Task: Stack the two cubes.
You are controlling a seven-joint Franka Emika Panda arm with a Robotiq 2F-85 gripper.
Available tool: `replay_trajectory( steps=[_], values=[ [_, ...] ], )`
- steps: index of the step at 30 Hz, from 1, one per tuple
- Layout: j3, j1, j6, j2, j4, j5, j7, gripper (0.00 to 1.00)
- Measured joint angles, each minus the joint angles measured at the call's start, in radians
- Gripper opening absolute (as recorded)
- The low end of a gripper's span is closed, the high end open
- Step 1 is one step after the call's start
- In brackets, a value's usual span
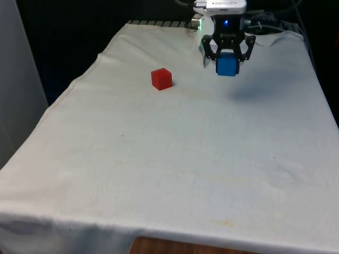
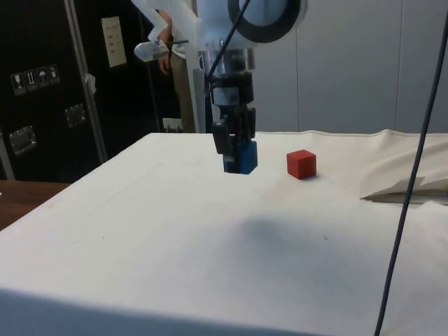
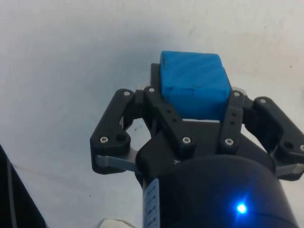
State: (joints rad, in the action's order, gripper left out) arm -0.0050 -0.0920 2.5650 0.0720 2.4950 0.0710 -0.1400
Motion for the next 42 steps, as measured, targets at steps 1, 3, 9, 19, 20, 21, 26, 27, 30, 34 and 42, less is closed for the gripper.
replay_trajectory(
  steps=[1, 3, 9, 19, 20, 21, 26, 27, 30, 34, 42],
  values=[
    [-0.006, 0.000, 0.004, -0.012, 0.013, 0.000, 0.006, 0.00],
    [-0.011, 0.000, 0.005, -0.027, 0.025, 0.000, 0.011, 0.00],
    [-0.024, 0.001, 0.006, -0.080, 0.065, 0.000, 0.022, 0.00],
    [-0.057, 0.002, 0.006, -0.145, 0.117, 0.000, 0.052, 0.00],
    [-0.062, 0.003, 0.006, -0.149, 0.121, 0.000, 0.056, 0.00],
    [-0.071, 0.003, 0.006, -0.158, 0.129, 0.000, 0.064, 0.00],
    [-0.088, 0.005, 0.006, -0.171, 0.142, 0.000, 0.077, 0.00],
    [-0.097, 0.005, 0.006, -0.176, 0.148, 0.000, 0.084, 0.00],
    [-0.102, 0.006, 0.006, -0.178, 0.151, 0.000, 0.089, 0.00],
    [-0.131, 0.009, 0.006, -0.186, 0.160, 0.000, 0.116, 0.00],
    [-0.185, 0.012, 0.006, -0.188, 0.171, 0.000, 0.166, 0.00]
  ],
)
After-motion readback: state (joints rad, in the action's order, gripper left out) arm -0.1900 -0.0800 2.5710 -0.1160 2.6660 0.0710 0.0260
